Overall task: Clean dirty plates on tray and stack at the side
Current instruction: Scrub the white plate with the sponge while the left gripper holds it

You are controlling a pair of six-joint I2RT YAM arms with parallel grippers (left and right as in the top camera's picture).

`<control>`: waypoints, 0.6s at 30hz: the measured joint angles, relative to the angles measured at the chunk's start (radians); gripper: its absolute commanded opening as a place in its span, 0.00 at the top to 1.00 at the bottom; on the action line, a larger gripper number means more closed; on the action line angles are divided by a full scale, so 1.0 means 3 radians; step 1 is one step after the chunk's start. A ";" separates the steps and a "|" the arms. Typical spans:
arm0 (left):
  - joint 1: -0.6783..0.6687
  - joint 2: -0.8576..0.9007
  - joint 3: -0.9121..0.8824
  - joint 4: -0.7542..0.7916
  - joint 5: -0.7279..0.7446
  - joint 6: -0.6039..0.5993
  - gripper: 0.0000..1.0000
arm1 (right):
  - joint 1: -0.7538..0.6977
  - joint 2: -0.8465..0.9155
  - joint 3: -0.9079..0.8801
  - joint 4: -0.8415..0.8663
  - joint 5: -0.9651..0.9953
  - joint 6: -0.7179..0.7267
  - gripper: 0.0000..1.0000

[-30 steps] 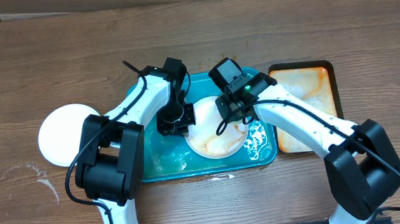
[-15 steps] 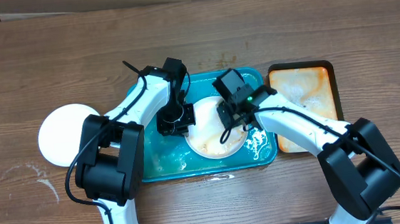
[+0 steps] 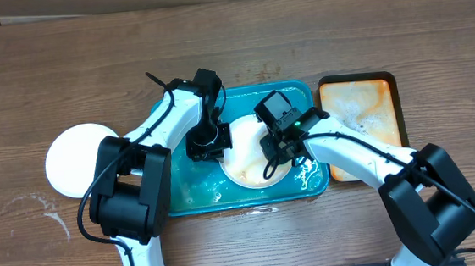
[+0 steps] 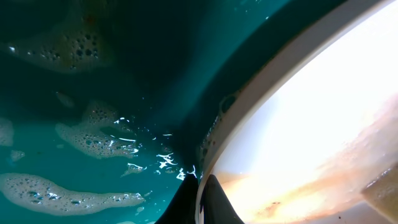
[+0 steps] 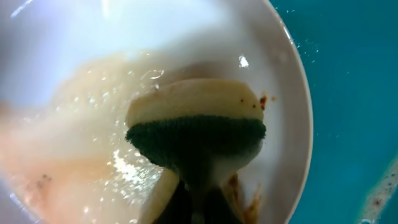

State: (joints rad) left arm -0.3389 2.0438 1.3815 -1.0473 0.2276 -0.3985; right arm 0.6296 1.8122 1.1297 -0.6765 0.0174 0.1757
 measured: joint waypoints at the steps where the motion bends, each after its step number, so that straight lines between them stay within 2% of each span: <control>1: 0.0000 0.0000 0.0000 0.0000 0.0000 0.0000 0.96 | 0.0001 -0.0038 0.0015 -0.0022 -0.0009 0.0000 0.96; 7: 0.0000 0.0000 0.0000 -0.0001 0.0001 -0.0001 0.96 | -0.0072 -0.0492 0.0182 -0.0062 0.0037 0.0075 0.96; 11: 0.0000 0.0000 0.0000 -0.0001 0.0001 0.0000 0.96 | -0.0322 -0.0824 0.0273 -0.0103 0.0111 0.0112 0.96; 18: 0.0009 0.0000 0.0019 -0.0106 -0.0031 -0.0001 0.96 | -0.0799 -0.0872 0.0273 -0.0426 0.0132 0.0111 0.96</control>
State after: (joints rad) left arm -0.3363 2.0438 1.3872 -1.0790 0.2184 -0.3988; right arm 0.3901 1.5505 1.2118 -0.8043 0.0570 0.2089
